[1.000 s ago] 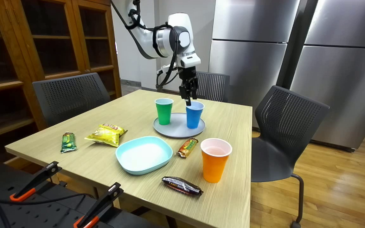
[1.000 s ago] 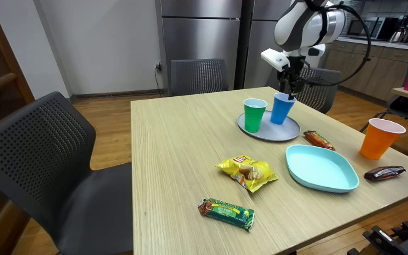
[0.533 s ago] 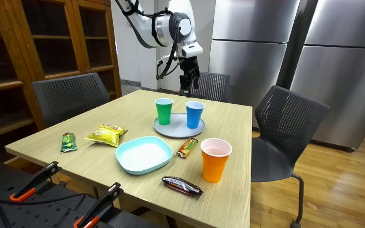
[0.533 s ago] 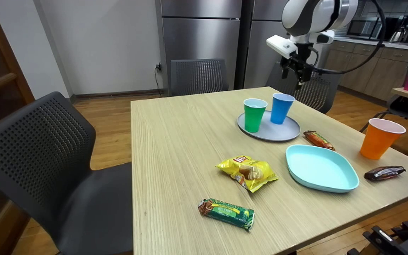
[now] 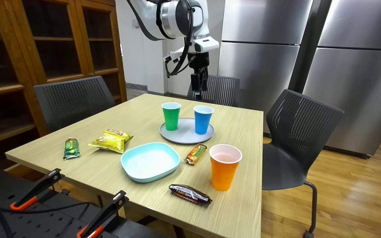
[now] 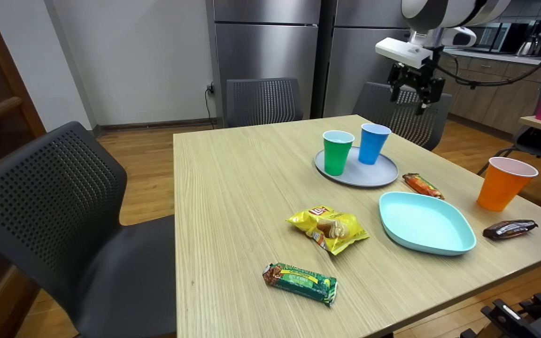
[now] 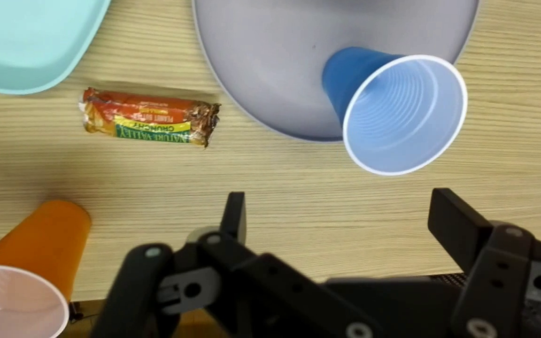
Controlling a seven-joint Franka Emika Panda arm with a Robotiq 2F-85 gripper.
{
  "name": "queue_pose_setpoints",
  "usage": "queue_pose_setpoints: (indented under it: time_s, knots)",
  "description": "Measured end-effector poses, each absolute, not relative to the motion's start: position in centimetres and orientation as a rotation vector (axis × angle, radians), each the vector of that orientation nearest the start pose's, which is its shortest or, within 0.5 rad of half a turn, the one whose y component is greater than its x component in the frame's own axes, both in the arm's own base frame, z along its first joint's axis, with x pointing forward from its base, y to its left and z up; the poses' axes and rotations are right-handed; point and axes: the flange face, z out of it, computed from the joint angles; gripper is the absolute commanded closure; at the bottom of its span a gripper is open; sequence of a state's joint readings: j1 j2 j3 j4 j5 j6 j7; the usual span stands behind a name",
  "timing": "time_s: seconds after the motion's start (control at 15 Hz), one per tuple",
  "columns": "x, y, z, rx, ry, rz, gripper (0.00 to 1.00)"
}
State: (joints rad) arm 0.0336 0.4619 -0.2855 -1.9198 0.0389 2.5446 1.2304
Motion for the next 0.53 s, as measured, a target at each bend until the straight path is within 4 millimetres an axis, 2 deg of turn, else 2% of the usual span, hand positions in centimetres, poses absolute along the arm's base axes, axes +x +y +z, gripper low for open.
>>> queue_pose_setpoints:
  time_s: [0.27, 0.53]
  knots:
    - [60.1, -16.3, 27.9, -2.442, 1.977, -0.276, 0.0]
    - [58.2, -17.3, 27.0, -2.601, 1.812, -0.204, 0.0]
